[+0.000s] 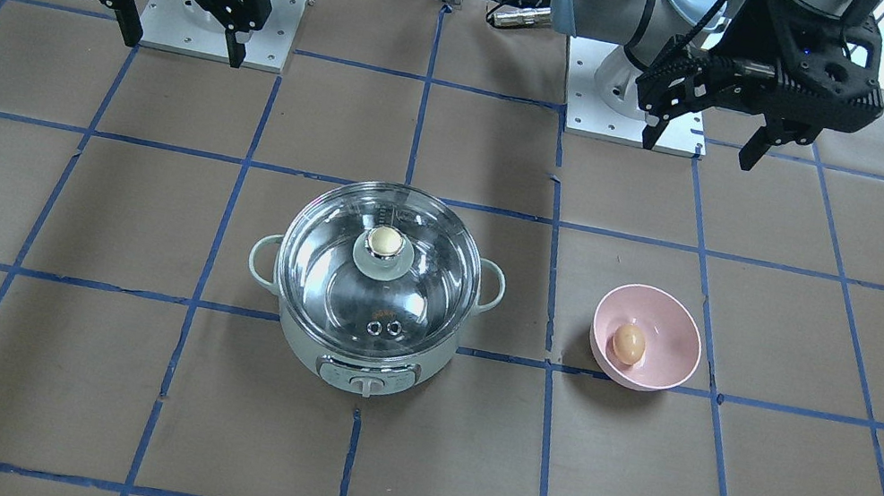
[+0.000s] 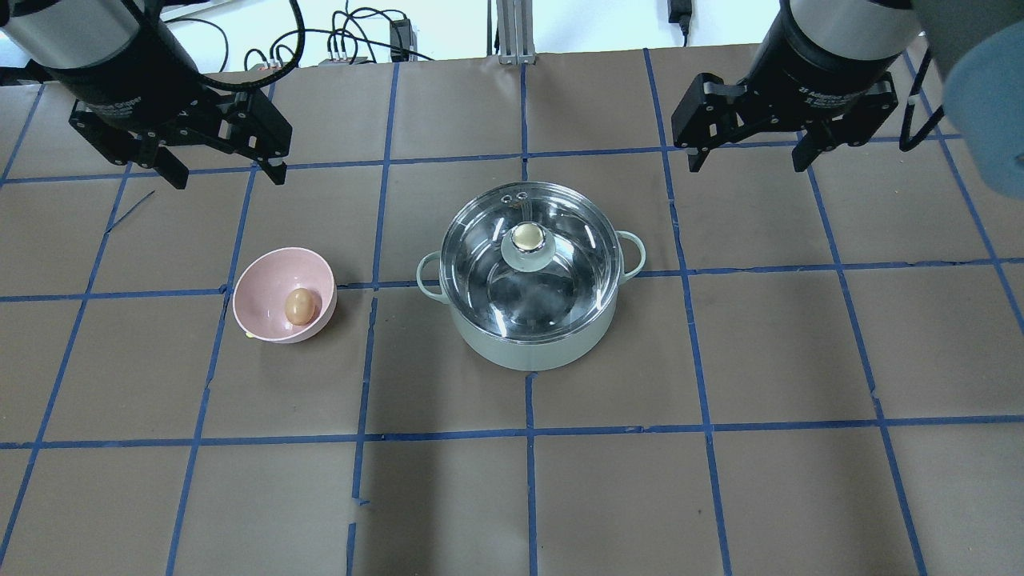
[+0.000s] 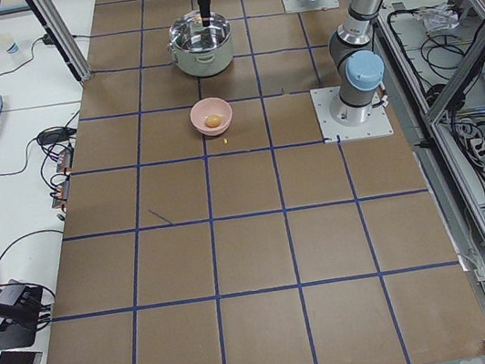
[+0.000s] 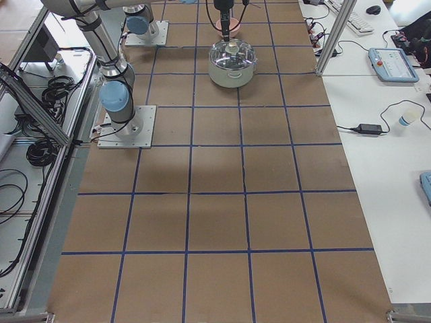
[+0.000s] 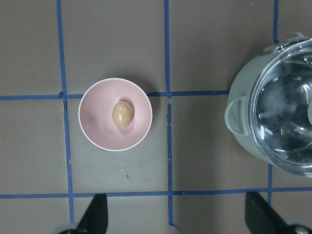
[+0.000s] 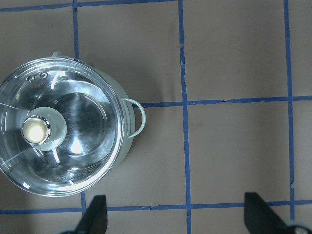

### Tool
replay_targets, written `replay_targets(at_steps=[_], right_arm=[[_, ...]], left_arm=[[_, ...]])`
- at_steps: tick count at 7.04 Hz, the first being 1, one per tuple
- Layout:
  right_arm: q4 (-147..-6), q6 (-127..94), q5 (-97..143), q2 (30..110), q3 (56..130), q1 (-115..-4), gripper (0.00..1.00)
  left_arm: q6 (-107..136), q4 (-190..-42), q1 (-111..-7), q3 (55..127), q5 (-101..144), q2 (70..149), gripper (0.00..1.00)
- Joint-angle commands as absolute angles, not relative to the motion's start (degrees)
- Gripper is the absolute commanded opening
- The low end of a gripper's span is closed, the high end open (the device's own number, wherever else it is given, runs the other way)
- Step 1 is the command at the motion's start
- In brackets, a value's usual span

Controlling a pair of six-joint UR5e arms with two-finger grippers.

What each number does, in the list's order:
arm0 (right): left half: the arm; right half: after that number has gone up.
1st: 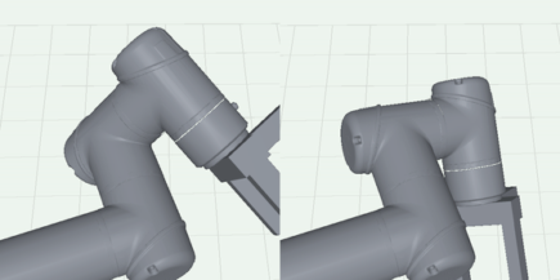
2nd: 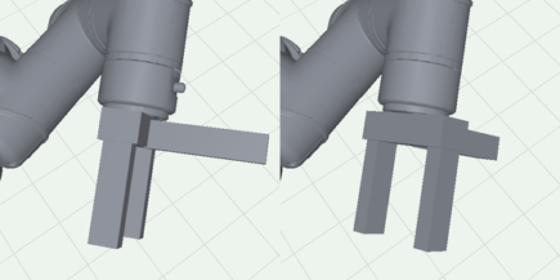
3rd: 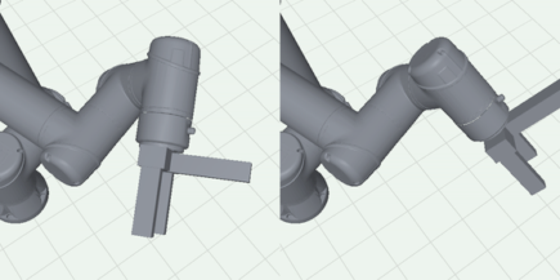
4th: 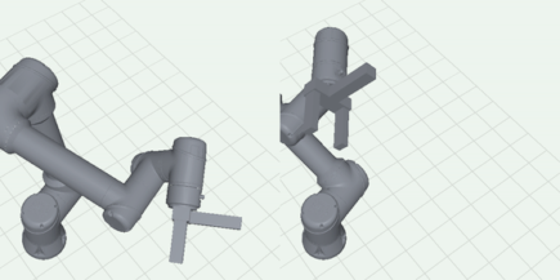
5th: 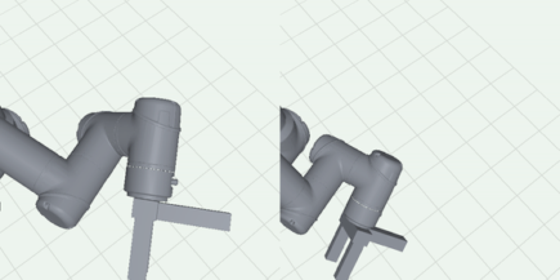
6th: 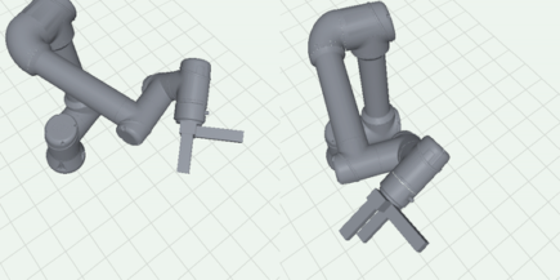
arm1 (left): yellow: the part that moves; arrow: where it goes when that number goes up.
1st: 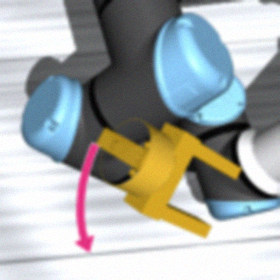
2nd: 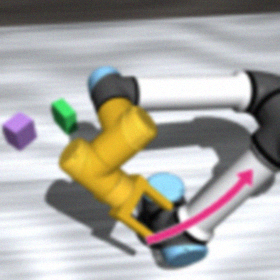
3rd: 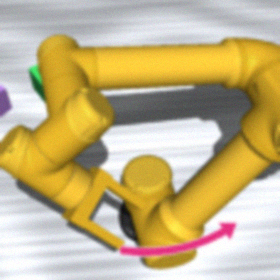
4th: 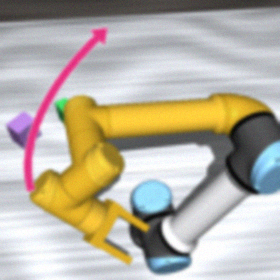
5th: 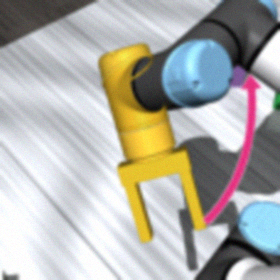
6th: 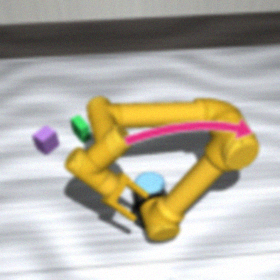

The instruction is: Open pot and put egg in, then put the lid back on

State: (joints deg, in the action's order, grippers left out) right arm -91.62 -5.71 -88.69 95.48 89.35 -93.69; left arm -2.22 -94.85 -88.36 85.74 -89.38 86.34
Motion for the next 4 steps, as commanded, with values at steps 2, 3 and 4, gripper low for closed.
replay_targets(at_steps=[2, 3, 4], right_arm=[[-91.93, -5.71, -88.42, 95.45, 89.65, -93.87, 1.00], [-91.93, -5.71, -88.42, 95.45, 89.65, -93.69, 1.00], [-92.19, -5.80, -88.33, 95.45, 89.65, -94.04, 1.00]], left_arm=[[-2.28, -94.92, -88.24, 85.87, -89.73, 86.13, 1.00], [-2.29, -94.92, -88.16, 85.87, -89.82, 86.05, 1.00], [-2.29, -95.10, -88.24, 85.87, -90.00, 85.78, 1.00]])
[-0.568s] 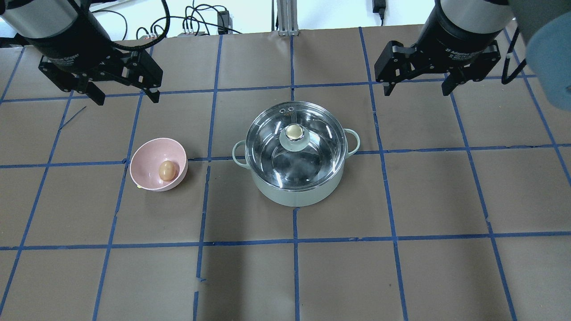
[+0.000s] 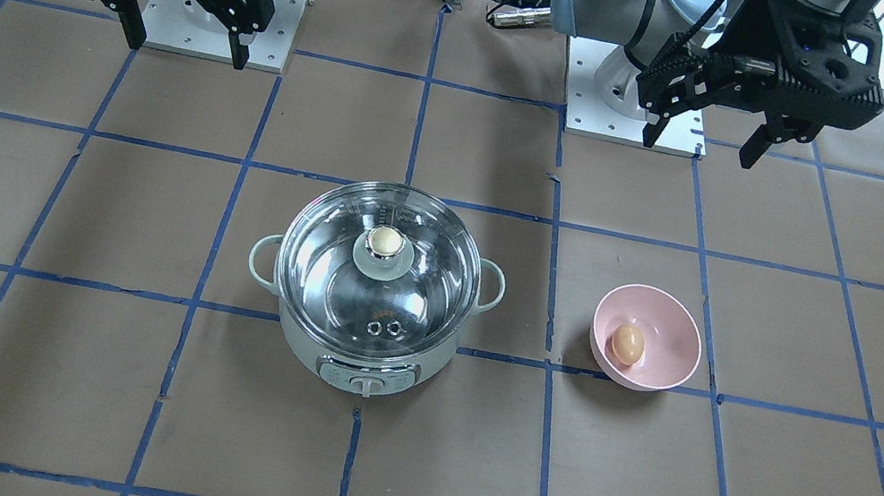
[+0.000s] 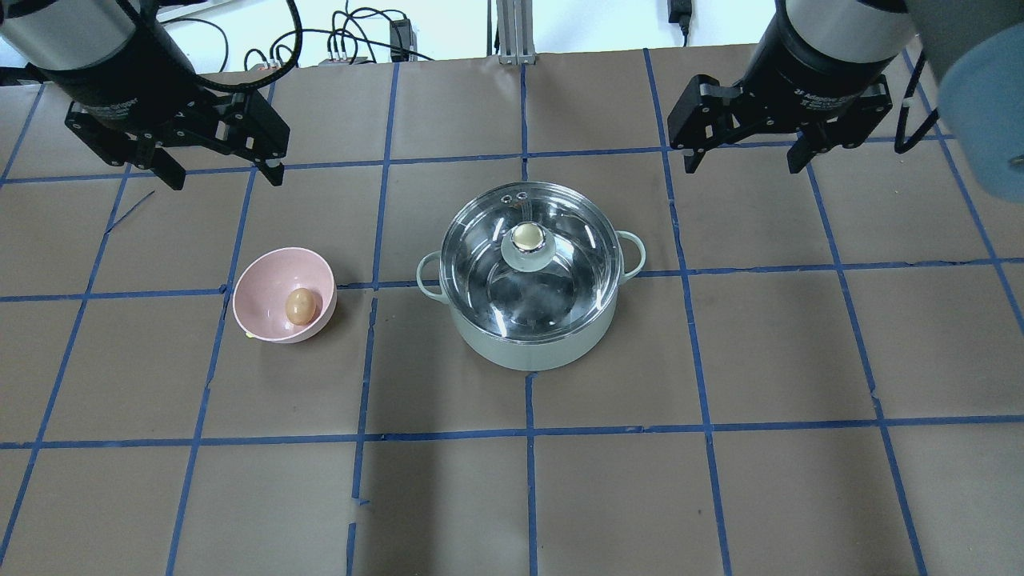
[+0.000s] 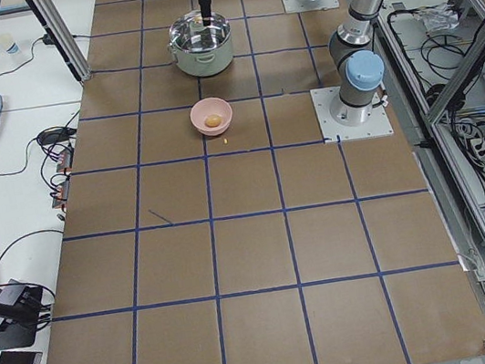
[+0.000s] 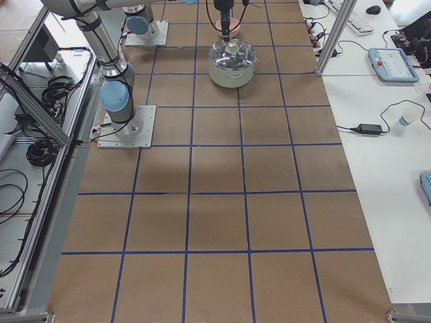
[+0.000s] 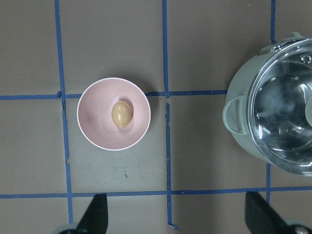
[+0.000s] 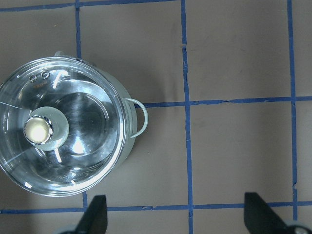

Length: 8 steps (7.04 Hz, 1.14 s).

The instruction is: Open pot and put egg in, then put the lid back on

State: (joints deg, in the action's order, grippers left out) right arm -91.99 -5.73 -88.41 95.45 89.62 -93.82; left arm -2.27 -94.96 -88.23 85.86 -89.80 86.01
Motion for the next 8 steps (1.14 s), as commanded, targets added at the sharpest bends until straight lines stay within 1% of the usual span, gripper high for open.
replay_targets(at_steps=[1, 2, 4, 5, 6, 7, 8], right_arm=[[-92.20, -6.24, -88.33, 95.45, 89.74, -93.96, 1.00], [-92.37, -5.72, -88.59, 95.36, 89.82, -93.78, 1.00], [-91.41, -5.72, -88.51, 93.27, 92.62, -94.30, 1.00], [-92.45, -5.97, -88.07, 91.86, 92.03, -94.65, 1.00], [-94.64, -6.93, -85.80, 88.80, 90.11, -95.88, 1.00], [-95.79, -8.94, -83.87, 84.51, 86.00, -100.33, 1.00], [-96.15, -9.31, -84.72, 79.68, 80.91, -103.07, 0.99]], left_arm=[[-2.37, -95.62, -88.16, 86.04, -89.91, 85.69, 1.00], [-4.29, -95.28, -87.81, 87.09, -90.09, 85.78, 1.00], [-7.46, -94.75, -85.79, 92.26, -89.82, 86.22, 1.00], [-10.34, -94.83, -83.08, 93.85, -89.56, 86.39, 1.00], [-14.37, -95.18, -80.27, 94.56, -89.73, 86.74, 1.00], [-15.20, -94.40, -78.50, 97.62, -89.21, 87.44, 1.00], [-15.90, -85.61, -78.05, 100.95, -89.91, 88.32, 1.00]])
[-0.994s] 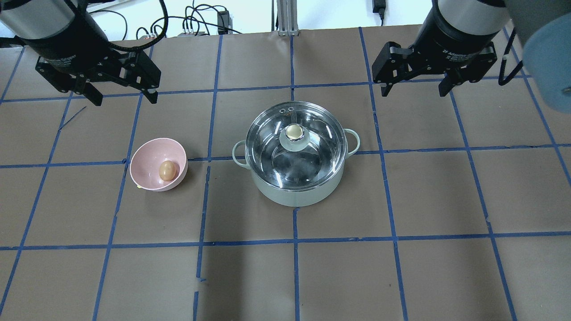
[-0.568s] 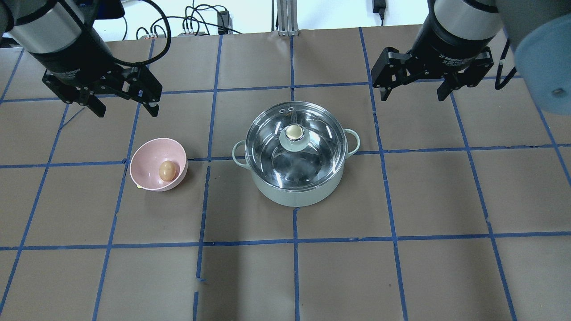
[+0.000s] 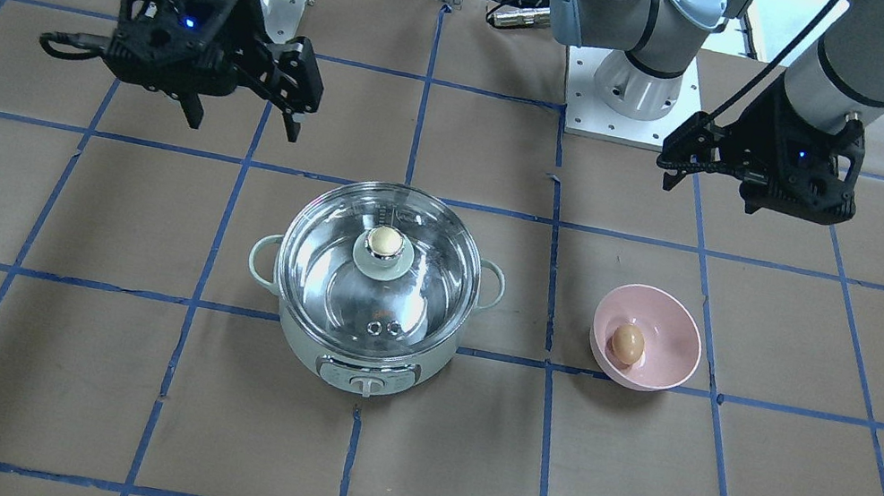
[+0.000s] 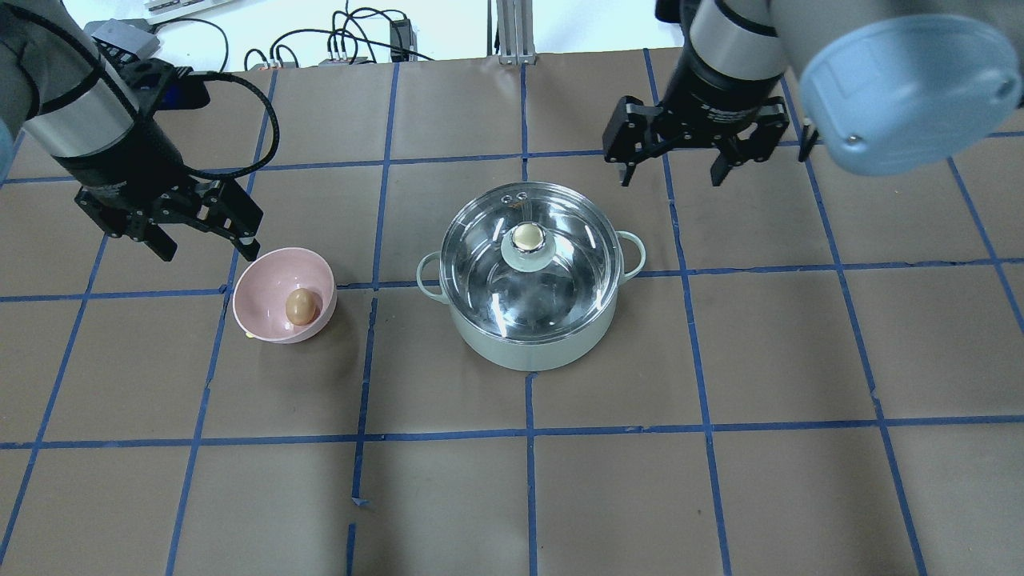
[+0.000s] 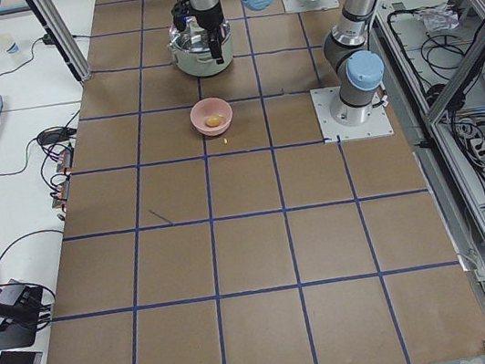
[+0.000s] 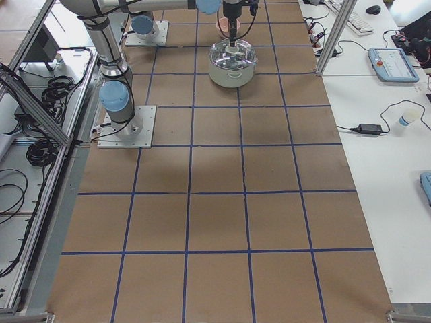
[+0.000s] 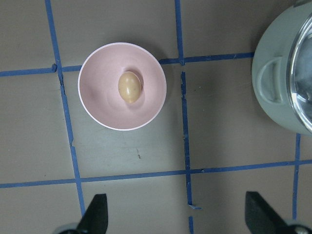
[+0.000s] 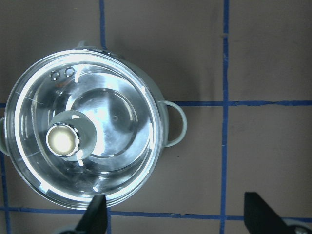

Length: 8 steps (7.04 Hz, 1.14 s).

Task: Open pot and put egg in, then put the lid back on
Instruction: 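Lower the left gripper over the egg while the right grips the lid knob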

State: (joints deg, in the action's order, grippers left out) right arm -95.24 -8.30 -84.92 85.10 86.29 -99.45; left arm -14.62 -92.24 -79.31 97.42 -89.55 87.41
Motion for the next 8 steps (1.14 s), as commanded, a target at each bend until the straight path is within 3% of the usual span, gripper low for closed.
replay_targets(at_steps=[1, 4, 8], right_arm=[[-96.33, -10.36, -84.90, 75.54, 77.81, -105.79, 0.99], [-104.84, -20.13, -89.17, 70.25, 81.71, -111.95, 0.95], [-108.54, -19.07, -90.00, 69.52, 86.31, -112.32, 0.87]], left_arm=[[-15.82, -81.86, -77.61, 104.29, -89.91, 90.77, 1.00], [-15.91, -72.62, -77.96, 109.76, -89.83, 93.07, 1.00], [-16.52, -65.50, -77.61, 111.71, -89.82, 95.62, 1.00]])
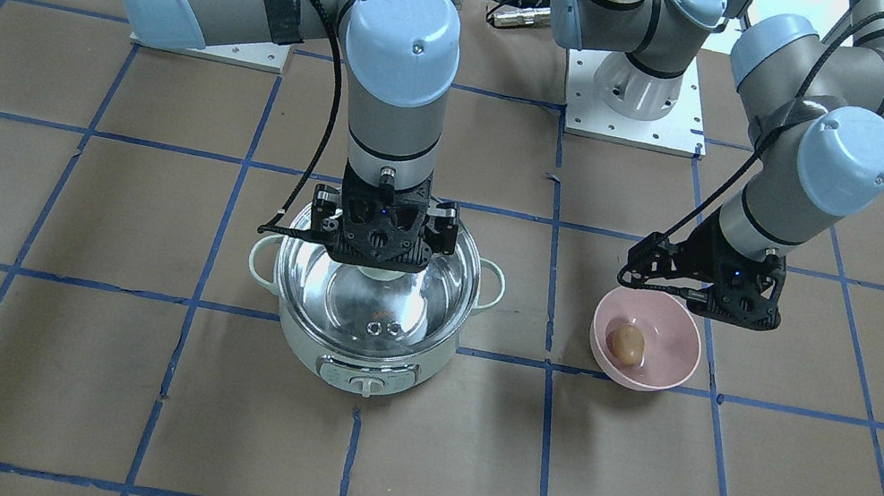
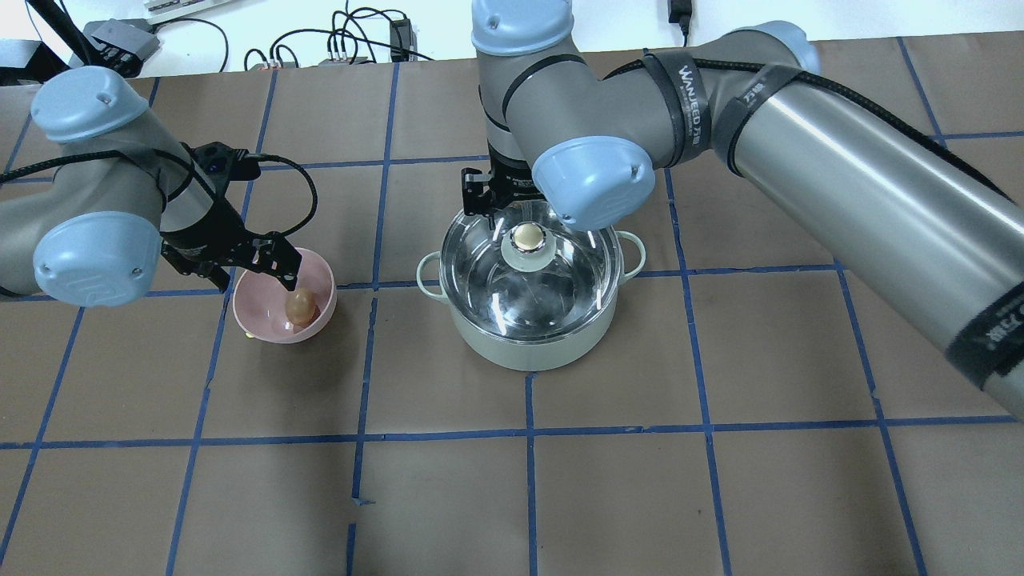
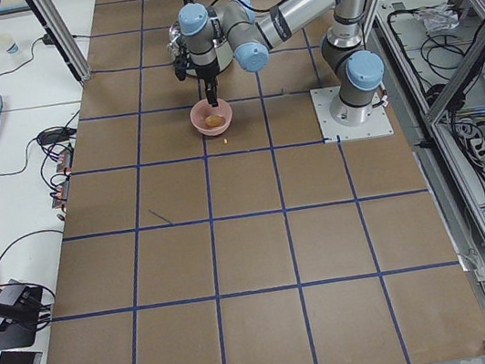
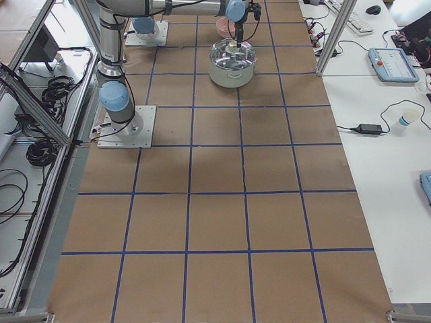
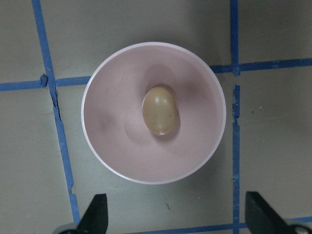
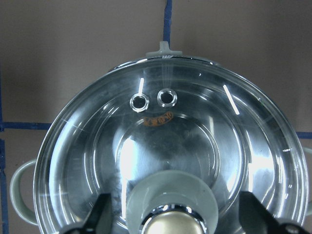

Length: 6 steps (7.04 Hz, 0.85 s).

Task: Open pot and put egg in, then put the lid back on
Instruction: 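Lower the left gripper over the egg while the right grips the lid knob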

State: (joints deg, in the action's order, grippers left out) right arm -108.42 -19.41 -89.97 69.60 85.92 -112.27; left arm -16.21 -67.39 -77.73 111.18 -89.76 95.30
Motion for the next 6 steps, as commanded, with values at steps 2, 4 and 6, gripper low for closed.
replay_targets(at_steps=[2, 4, 6], right_arm=[[-107.67, -18.11, -90.17, 69.78, 86.83, -112.32, 0.86], [-108.10, -18.10, -87.82, 70.05, 88.06, -112.24, 0.83], [-108.72, -18.02, -87.45, 70.14, 87.89, -112.24, 0.74]], left_arm=[[-16.35, -65.22, -77.61, 112.06, -89.91, 95.28, 1.00], [-13.47, -61.38, -77.52, 113.10, -90.35, 97.97, 0.97], [-11.88, -53.89, -77.52, 114.96, -91.92, 101.59, 0.97]])
